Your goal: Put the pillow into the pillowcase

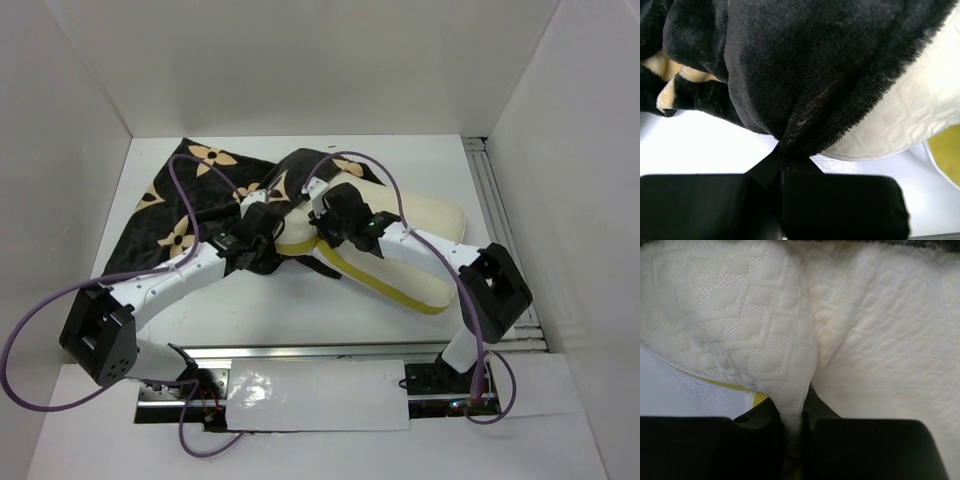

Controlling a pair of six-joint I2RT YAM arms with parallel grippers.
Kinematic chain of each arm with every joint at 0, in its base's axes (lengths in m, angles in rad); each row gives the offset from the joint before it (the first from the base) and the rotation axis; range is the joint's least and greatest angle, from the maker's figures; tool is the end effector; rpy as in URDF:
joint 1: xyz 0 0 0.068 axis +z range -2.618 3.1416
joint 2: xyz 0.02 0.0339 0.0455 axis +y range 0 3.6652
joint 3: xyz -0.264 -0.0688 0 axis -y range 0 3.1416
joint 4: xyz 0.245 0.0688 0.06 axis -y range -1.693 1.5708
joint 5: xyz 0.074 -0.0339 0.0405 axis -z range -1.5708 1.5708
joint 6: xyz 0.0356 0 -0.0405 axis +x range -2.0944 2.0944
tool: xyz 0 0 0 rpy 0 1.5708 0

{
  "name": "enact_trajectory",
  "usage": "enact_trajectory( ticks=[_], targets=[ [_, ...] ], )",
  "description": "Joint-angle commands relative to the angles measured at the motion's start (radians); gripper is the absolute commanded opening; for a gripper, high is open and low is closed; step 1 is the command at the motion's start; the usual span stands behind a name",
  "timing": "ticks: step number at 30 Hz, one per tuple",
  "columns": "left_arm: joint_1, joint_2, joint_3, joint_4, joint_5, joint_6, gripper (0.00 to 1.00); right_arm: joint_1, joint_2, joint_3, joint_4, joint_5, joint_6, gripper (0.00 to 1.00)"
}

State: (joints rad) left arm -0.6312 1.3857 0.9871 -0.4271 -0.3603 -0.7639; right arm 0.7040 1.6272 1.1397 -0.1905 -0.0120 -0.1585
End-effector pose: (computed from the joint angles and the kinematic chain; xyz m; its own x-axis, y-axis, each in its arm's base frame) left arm 0.2442 -0.1629 0.2543 -0.6770 -0.3070 -0.6689 -0.1511 0.9475 -0.2819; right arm 0.2778 0.2365 0.2466 -0.3688 -0.5203 -0.7703 -0.7216 0.6826 -0.1155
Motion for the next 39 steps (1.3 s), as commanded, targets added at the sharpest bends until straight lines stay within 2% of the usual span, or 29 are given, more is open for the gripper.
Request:
enact_trajectory(
  ticks=[1,4,8,12,16,21,23,25,26,27,30,31,32,35,37,38,39],
  targets=[
    [-0.015,-0.046,0.018,0.024,0.004,0.026,0.00,-0.015,-0.038,0.092,0.075,-0.006,0.033,0.00],
    [-0.044,-0.056,0.031,0.037,0.104,0.067,0.00,0.008,0.022,0.185,0.001,-0.017,0.034,0.00],
    [-0.111,-0.056,0.068,0.048,0.161,0.086,0.00,0.069,0.127,0.288,-0.099,0.061,0.034,0.00],
    [-0.165,0.006,0.108,0.080,0.254,0.077,0.00,0.088,0.216,0.336,-0.090,0.023,0.102,0.00],
    [-0.232,0.048,0.128,0.191,0.441,0.090,0.00,0.088,0.252,0.391,-0.054,0.010,0.135,0.00],
    [-0.350,0.058,0.154,0.238,0.500,0.109,0.00,0.028,0.263,0.430,-0.044,-0.011,0.204,0.00],
    [-0.389,0.040,0.154,0.263,0.514,0.121,0.00,-0.029,0.234,0.390,-0.004,-0.055,0.258,0.00],
    [-0.410,0.021,0.142,0.283,0.503,0.121,0.00,-0.076,0.176,0.333,0.087,-0.211,0.258,0.00],
    [-0.410,0.021,0.142,0.283,0.492,0.135,0.00,-0.124,0.156,0.260,0.132,-0.274,0.308,0.02],
    [-0.410,-0.006,0.128,0.297,0.492,0.150,0.00,-0.148,0.139,0.218,0.185,-0.419,0.342,0.02],
    [-0.410,-0.054,0.076,0.350,0.469,0.150,0.00,-0.244,0.114,0.059,0.432,-0.671,0.489,0.02],
    [-0.410,-0.083,0.061,0.361,0.469,0.150,0.00,-0.261,0.114,0.011,0.523,-0.810,0.545,0.02],
    [-0.410,-0.096,0.048,0.361,0.469,0.150,0.00,-0.273,0.128,-0.074,0.742,-0.872,0.671,0.02],
    [-0.410,-0.125,0.024,0.390,0.494,0.160,0.00,-0.284,0.192,-0.156,1.046,-0.961,0.836,0.00],
    [-0.420,-0.125,0.036,0.403,0.538,0.187,0.00,-0.261,0.203,-0.135,0.964,-0.936,0.782,0.00],
    [-0.420,-0.108,0.066,0.383,0.547,0.204,0.00,-0.236,0.203,-0.103,0.794,-0.892,0.675,0.00],
    [-0.430,-0.093,0.090,0.361,0.547,0.216,0.00,-0.224,0.203,-0.091,0.727,-0.847,0.622,0.00]
  ],
)
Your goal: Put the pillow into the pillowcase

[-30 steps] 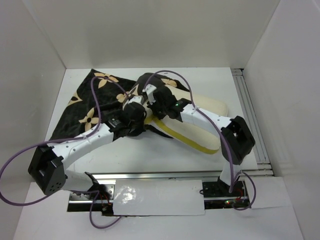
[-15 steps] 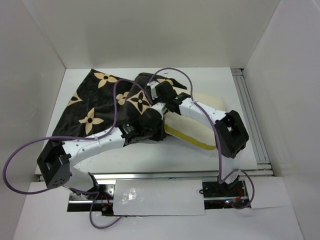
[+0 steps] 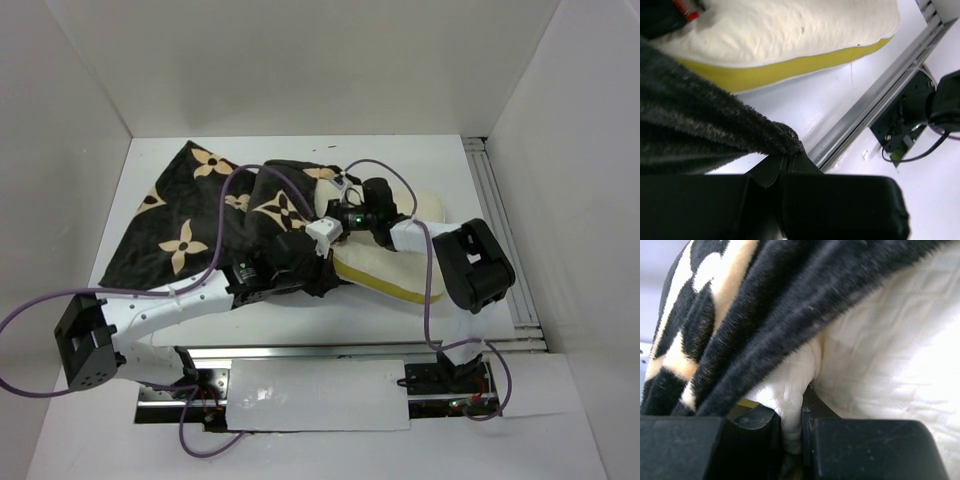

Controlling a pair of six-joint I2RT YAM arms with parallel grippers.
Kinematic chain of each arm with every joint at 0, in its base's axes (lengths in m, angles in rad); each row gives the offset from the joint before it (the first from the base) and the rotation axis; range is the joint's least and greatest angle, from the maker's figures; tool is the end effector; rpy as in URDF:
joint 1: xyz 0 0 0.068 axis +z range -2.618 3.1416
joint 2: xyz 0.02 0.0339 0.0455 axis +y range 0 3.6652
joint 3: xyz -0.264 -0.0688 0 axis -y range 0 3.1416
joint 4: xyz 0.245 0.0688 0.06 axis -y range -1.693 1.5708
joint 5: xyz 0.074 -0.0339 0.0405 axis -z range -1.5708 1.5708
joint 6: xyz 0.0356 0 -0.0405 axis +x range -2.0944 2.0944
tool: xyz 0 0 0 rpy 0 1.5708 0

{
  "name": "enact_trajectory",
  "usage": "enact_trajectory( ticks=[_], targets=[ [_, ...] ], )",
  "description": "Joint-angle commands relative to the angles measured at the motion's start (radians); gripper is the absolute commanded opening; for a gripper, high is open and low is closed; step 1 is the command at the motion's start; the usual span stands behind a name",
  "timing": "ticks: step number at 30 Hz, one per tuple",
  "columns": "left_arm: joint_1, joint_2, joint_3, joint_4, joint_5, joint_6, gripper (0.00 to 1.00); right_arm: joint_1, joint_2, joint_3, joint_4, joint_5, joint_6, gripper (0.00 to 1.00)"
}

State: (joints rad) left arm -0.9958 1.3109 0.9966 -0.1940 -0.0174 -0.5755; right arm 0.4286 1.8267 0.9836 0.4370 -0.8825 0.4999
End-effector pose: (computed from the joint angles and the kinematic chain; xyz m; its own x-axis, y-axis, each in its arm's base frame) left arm 0.1634 -0.2510 0.2966 -0.6742 0.0398 -0.7375 0.5529 0.6892 -0.4683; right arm 0.3372 0.1843 0.1877 -0.7512 -0.0085 -0.6600 -0.6258 0.3270 0.7081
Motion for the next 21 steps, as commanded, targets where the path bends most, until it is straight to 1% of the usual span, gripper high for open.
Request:
enact_trajectory(
  ticks=[1,2,3,4,5,6,7,8,9,10,11,12,13,14,15,16,17,18,19,20,21],
  targets=[
    [-0.066,-0.001,0.105,0.099,0.215,0.041,0.00,0.064,0.003,0.079,0.033,0.104,-0.085,0.00],
    [-0.075,0.017,0.147,0.053,0.226,0.058,0.00,0.074,-0.009,0.090,-0.053,0.138,-0.125,0.03],
    [-0.075,0.057,0.164,0.032,0.244,0.083,0.00,0.084,-0.023,0.102,-0.082,0.163,-0.173,0.11],
    [-0.075,0.079,0.180,0.009,0.244,0.083,0.00,0.093,-0.023,0.102,-0.107,0.181,-0.182,0.18],
    [-0.075,0.100,0.213,-0.046,0.244,0.094,0.00,0.093,-0.035,0.102,-0.133,0.182,-0.182,0.36],
    [-0.075,0.122,0.238,-0.088,0.234,0.094,0.00,0.078,-0.046,0.102,-0.156,0.182,-0.182,0.36],
    [-0.075,0.161,0.264,-0.137,0.234,0.094,0.00,0.069,-0.046,0.102,-0.185,0.182,-0.182,0.54],
    [-0.075,0.177,0.286,-0.175,0.212,0.094,0.00,0.059,-0.059,0.102,-0.216,0.182,-0.182,0.65],
    [-0.075,0.186,0.310,-0.235,0.188,0.085,0.07,0.041,-0.078,0.102,-0.283,0.182,-0.195,0.82],
    [-0.075,0.186,0.310,-0.252,0.171,0.085,0.14,0.041,-0.092,0.102,-0.319,0.182,-0.207,1.00],
    [-0.075,0.186,0.310,-0.271,0.154,0.074,0.20,0.029,-0.107,0.102,-0.363,0.200,-0.216,1.00],
    [-0.075,0.186,0.322,-0.295,0.145,0.074,0.25,0.016,-0.144,0.112,-0.458,0.227,-0.236,1.00],
    [-0.075,0.170,0.323,-0.332,0.119,0.074,0.41,0.016,-0.162,0.128,-0.513,0.302,-0.250,1.00],
    [-0.075,0.154,0.323,-0.344,0.105,0.074,0.48,0.004,-0.181,0.138,-0.568,0.350,-0.259,1.00],
    [-0.075,0.119,0.323,-0.355,0.085,0.074,0.54,-0.011,-0.214,0.160,-0.671,0.394,-0.274,1.00],
    [-0.075,0.101,0.323,-0.373,0.033,0.065,0.60,-0.023,-0.228,0.173,-0.725,0.430,-0.290,1.00],
    [-0.075,0.082,0.336,-0.393,0.011,0.065,0.67,-0.033,-0.247,0.173,-0.762,0.480,-0.303,1.00],
    [-0.075,0.047,0.353,-0.438,-0.005,0.065,0.77,-0.043,-0.291,0.173,-0.803,0.499,-0.325,1.00],
    [-0.075,0.030,0.362,-0.456,-0.053,0.065,0.83,-0.068,-0.312,0.173,-0.819,0.513,-0.336,1.00],
    [-0.075,0.016,0.372,-0.473,-0.085,0.065,0.85,-0.082,-0.334,0.173,-0.819,0.537,-0.345,1.00],
    [-0.075,0.016,0.405,-0.507,-0.119,0.065,0.91,-0.097,-0.374,0.161,-0.804,0.537,-0.354,1.00]
  ],
)
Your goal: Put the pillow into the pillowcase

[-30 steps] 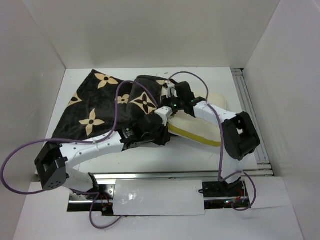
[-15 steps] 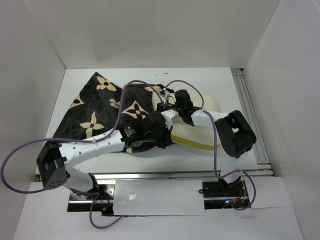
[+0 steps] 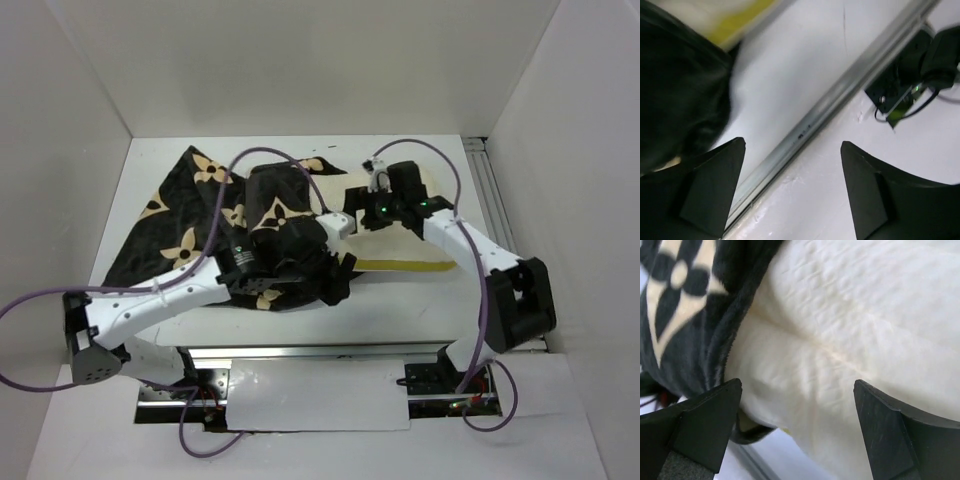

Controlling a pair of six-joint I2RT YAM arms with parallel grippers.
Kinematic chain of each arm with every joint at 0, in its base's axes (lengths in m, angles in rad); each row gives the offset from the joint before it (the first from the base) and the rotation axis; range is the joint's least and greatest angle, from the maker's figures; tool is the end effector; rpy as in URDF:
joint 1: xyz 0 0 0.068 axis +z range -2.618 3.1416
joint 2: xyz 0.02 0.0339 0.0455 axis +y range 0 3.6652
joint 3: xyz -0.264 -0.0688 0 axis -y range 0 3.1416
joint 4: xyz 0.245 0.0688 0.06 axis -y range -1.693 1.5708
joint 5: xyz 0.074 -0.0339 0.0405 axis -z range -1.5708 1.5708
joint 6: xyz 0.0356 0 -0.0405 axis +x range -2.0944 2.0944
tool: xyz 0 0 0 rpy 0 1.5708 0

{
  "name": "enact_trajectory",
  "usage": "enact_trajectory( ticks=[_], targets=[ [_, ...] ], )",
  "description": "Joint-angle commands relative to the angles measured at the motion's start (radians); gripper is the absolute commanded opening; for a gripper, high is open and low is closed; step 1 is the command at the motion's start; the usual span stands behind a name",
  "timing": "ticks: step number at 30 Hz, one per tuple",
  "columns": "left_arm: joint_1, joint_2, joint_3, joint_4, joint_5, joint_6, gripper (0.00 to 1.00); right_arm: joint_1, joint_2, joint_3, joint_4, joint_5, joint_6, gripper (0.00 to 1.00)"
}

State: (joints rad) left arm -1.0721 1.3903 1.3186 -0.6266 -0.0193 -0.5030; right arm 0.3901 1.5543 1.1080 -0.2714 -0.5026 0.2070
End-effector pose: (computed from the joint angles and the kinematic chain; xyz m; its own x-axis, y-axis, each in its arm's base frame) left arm 0.1466 -0.2677 0.3450 -0.6893 0.2579 -0.6770 0.6149 0.7025 -0.3584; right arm 0.3096 0.1458 0.2567 -0.7327 -0.1065 -0.6721 -0.5296 0.7095 0.4649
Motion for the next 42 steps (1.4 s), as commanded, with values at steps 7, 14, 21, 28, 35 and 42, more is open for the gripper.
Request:
enact_trajectory(
  ticks=[7,14,21,28,35,42],
  targets=[
    [0.251,0.090,0.341,-0.197,-0.237,-0.051,0.87,-0.201,-0.089,0.107,-0.111,0.067,-0.141,1.00],
    [0.465,0.565,0.831,-0.298,-0.281,0.010,0.84,-0.224,0.015,0.208,-0.034,0.033,-0.355,1.00],
    [0.517,0.923,1.034,-0.154,-0.459,0.063,0.88,-0.290,0.388,0.459,-0.107,-0.165,-0.696,1.00],
    [0.508,1.058,1.142,0.008,-0.628,0.122,0.84,-0.194,0.677,0.756,-0.335,-0.107,-0.896,1.00],
    [0.544,0.934,0.960,0.181,-0.582,0.173,0.88,-0.128,0.601,0.601,-0.151,0.090,-0.887,1.00],
    [0.610,1.112,1.117,0.202,-0.334,0.262,1.00,-0.119,0.524,0.635,-0.178,0.049,-0.896,1.00]
  ],
)
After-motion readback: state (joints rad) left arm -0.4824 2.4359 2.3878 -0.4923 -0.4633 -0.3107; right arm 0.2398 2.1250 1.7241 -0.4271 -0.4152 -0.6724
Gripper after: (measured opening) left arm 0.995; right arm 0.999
